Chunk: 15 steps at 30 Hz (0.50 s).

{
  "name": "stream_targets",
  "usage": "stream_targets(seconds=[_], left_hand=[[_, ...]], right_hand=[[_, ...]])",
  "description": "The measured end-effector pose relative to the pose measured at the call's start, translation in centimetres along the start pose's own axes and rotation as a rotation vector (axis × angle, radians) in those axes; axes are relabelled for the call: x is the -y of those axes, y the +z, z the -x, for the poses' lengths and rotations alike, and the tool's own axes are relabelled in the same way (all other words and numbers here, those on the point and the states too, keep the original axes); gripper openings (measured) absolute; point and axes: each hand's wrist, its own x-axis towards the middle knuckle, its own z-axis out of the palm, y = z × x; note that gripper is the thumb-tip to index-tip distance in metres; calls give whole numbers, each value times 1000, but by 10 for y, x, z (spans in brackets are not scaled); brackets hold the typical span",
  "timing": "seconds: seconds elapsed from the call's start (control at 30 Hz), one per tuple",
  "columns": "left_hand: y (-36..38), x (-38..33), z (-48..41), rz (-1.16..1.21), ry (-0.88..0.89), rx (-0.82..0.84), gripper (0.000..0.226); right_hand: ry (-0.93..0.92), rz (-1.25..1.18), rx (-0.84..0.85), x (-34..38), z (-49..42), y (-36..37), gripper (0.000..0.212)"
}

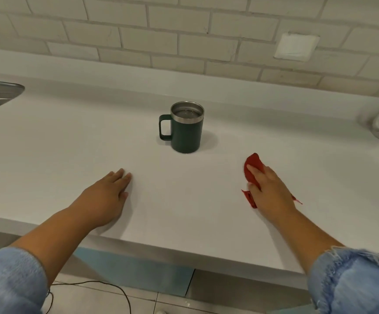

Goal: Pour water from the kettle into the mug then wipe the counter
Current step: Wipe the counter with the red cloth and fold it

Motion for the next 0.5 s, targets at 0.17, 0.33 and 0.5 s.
stream_targets(seconds=[0.17,0.33,0.5], left_hand=[[-1,-1,-1,-8,2,-1,52],[1,1,0,-18,14,-1,52],[-7,-23,-5,127,-61,-85,49]], right_hand=[[-35,213,-26,38,14,29,59],[-169,128,120,107,33,60,59],[-73,-715,114,129,35,39,58]])
